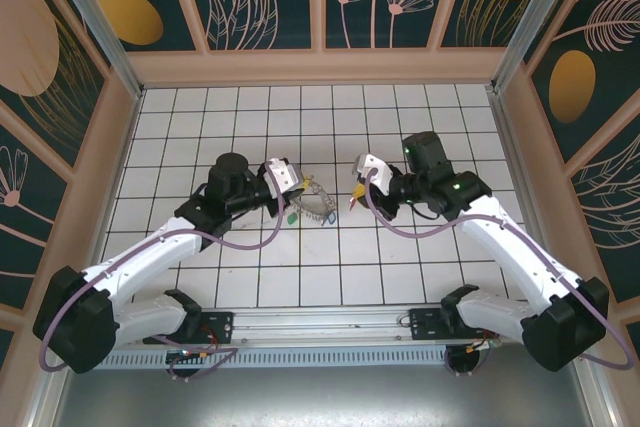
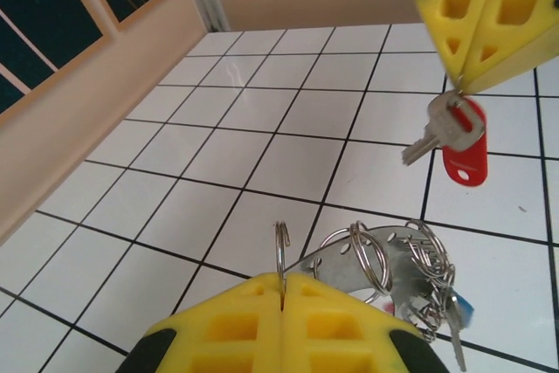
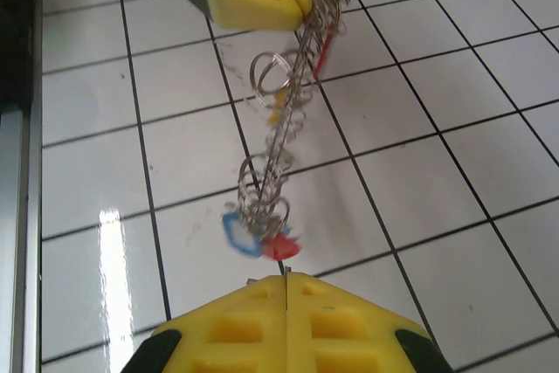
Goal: Put the keys on the keyring
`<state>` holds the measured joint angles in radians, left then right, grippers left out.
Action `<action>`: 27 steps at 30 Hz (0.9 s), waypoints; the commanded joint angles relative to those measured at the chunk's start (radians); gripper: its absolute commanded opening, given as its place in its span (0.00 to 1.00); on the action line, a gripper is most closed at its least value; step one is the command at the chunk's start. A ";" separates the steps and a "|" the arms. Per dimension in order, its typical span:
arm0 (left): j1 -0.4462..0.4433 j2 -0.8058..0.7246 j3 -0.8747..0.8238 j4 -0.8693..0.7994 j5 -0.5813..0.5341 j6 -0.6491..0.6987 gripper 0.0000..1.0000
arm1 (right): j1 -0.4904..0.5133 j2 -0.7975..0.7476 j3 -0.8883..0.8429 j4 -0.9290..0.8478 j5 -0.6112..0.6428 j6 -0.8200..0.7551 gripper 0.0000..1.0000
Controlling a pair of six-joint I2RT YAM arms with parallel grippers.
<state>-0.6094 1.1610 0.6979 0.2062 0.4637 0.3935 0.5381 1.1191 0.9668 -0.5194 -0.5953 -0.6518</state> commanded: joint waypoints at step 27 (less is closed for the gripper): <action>-0.035 0.068 0.049 0.153 0.043 -0.112 0.00 | 0.130 0.157 0.011 0.455 0.040 0.405 0.00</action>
<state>-0.6411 1.2339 0.7013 0.2726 0.4744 0.3054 0.6613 1.2728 0.9463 -0.1028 -0.5903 -0.2806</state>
